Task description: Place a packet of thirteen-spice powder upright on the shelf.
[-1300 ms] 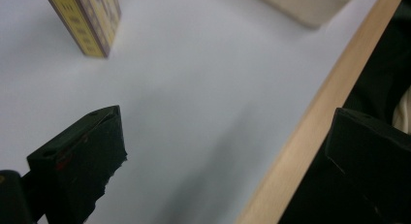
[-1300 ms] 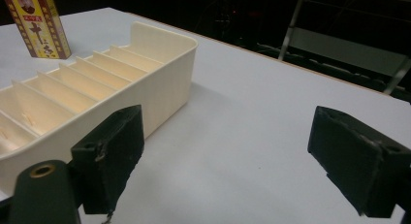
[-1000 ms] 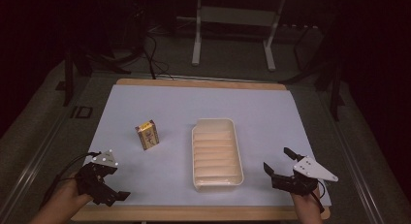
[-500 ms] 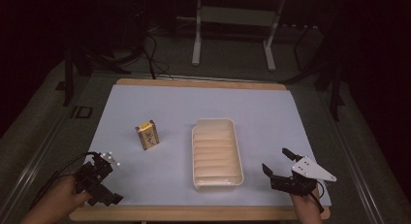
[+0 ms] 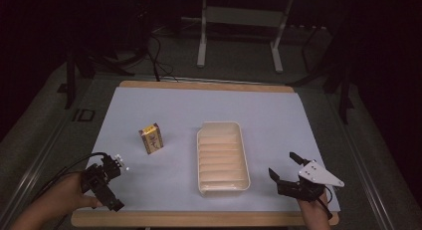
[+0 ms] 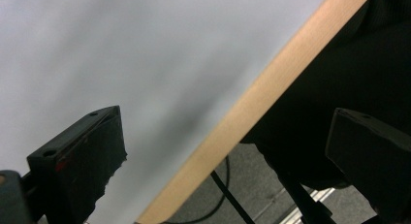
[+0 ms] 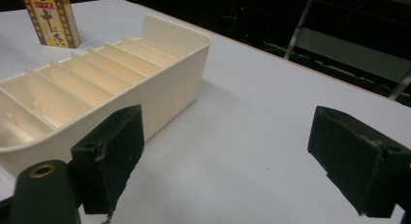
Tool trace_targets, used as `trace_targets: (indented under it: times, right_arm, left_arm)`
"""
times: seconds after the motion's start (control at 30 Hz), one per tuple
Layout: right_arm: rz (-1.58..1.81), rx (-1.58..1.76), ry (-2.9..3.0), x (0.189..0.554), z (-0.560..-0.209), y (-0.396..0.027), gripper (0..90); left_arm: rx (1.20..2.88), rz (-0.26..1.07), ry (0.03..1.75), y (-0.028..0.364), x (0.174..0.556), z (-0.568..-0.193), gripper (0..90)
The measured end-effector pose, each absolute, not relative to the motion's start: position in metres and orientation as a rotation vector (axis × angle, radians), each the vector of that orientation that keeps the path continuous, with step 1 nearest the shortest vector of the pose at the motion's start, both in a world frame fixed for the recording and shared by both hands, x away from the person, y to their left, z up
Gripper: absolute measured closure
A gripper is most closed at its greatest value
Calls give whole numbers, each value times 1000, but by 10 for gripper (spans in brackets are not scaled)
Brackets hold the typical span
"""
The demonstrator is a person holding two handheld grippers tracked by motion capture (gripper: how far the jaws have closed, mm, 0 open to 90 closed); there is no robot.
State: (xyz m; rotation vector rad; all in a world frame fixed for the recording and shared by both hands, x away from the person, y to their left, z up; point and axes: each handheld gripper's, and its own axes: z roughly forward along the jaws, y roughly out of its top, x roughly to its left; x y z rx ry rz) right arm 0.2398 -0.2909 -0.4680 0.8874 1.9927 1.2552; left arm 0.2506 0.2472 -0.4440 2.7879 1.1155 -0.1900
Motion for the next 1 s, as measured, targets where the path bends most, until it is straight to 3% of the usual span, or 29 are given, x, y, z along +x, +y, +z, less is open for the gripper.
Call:
trace_targets:
  times: [0.3,0.53,1.0]
  right_arm:
    - [1242,882,2010,240,-469,-289,130]
    - [1246,877,2025,241,-471,-288,130]
    - [1260,871,2030,241,-471,-288,130]
  left_arm:
    - [2759,-136,1083,254,275,-430,10]
    - [2770,-179,1087,255,293,-428,9]
    - [2763,-92,1058,255,326,-402,18]
